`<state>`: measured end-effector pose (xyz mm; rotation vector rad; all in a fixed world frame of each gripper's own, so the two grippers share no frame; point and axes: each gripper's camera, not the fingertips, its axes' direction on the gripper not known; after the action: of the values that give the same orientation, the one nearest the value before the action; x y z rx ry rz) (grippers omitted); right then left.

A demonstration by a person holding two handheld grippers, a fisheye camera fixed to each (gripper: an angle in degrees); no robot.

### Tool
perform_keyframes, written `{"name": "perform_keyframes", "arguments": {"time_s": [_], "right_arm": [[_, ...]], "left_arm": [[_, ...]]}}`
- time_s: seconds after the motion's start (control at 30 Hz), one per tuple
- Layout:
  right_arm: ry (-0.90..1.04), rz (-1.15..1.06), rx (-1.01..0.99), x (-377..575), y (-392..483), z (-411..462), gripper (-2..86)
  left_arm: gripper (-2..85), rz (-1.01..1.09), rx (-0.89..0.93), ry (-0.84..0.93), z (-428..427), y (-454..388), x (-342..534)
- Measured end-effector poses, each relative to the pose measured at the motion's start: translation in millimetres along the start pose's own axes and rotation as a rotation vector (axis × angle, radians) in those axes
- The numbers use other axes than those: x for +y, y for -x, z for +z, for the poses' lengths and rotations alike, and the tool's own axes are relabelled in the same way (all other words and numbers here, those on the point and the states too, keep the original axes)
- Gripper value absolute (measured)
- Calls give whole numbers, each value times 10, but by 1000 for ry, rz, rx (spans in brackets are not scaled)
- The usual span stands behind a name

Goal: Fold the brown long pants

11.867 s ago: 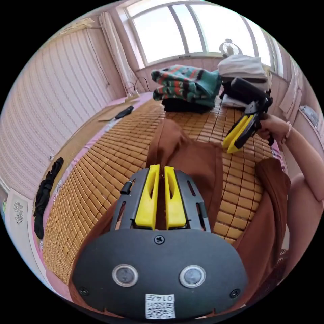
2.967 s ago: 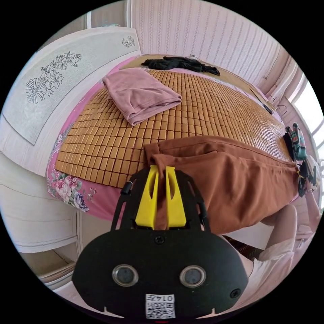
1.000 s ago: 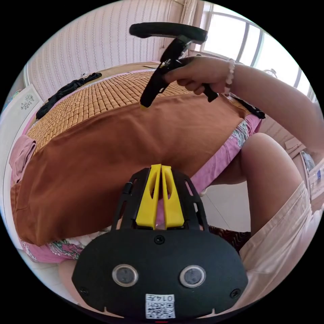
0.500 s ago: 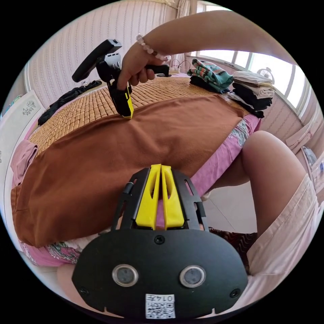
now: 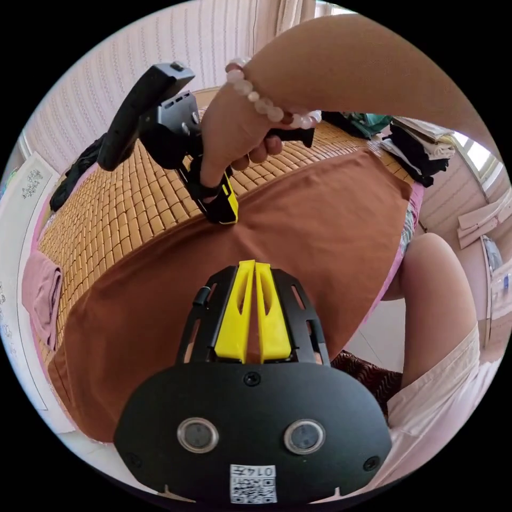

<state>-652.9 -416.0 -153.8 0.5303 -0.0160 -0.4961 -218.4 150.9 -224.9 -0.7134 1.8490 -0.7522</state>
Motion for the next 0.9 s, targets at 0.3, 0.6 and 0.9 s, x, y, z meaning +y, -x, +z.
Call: {"name": "perform_keyframes", "arguments": {"time_s": [0.3,0.6,0.9], "right_arm": [[-124,69,-266,27,-398,28,-9],[-97,7,-116,-34,-152,20,-8],[-22,-50,33,22,109,119,-7]], "left_arm": [[-10,322,67,275,607,-299,-607],[-10,675,83,448,753,-1194,-393],[-10,845,94,454,637,-1693,-341]]}}
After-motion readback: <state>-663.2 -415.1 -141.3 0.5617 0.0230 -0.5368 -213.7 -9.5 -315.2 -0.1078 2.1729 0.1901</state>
